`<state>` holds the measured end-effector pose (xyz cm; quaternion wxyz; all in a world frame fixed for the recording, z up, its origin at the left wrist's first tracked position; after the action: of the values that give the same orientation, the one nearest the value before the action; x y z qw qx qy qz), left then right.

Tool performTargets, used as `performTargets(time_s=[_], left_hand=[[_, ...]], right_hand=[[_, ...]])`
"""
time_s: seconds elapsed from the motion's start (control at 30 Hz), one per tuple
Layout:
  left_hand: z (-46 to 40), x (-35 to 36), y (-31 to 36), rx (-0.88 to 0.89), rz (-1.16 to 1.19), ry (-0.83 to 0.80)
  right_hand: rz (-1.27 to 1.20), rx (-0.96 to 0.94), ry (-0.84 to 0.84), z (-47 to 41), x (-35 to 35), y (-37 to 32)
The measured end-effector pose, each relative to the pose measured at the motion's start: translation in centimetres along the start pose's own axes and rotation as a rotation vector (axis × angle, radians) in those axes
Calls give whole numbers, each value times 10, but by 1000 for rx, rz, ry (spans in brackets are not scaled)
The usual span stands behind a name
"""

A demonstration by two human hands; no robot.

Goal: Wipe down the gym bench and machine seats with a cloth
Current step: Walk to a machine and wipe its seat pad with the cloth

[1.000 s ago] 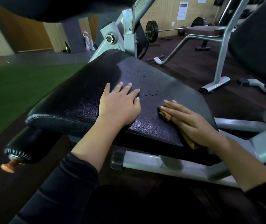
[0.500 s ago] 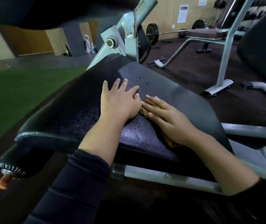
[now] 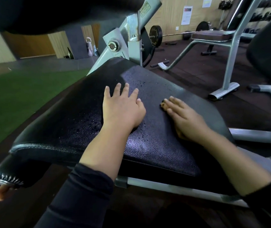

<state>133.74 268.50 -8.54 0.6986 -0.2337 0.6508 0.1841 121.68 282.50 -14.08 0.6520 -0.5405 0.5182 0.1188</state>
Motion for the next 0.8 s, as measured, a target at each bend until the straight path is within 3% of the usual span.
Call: performTargets(time_s=[0.2,0.33,0.47,0.67,0.8], left_hand=[[-1,-1,1,-11,-2,0],[0,-1,0,-3,12,9],[-1,1,0,3,9,6],[-1,1,2,-3,-3,13],[-1,0,0,-5,-6,8]], right_hand=[[129,-239,-43,-56,11,-54],[14,-16,-52,-80,-12,-4],[21,104,-34,-39,-17,18],[59,-113,-20,-30,10,-44],[67,-106,-98,-75,-4,-37]])
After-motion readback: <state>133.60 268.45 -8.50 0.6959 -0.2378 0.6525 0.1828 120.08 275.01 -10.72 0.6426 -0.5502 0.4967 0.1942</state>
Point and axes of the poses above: each hand's wrist, its own z-axis away from the middle knuckle, its own x-axis out of the palm, y = z × x, the point moved 3 cm from there along -z, towards the middle knuckle, and after that the axes turned 14 degrees about -y, right-handed, at the moved point
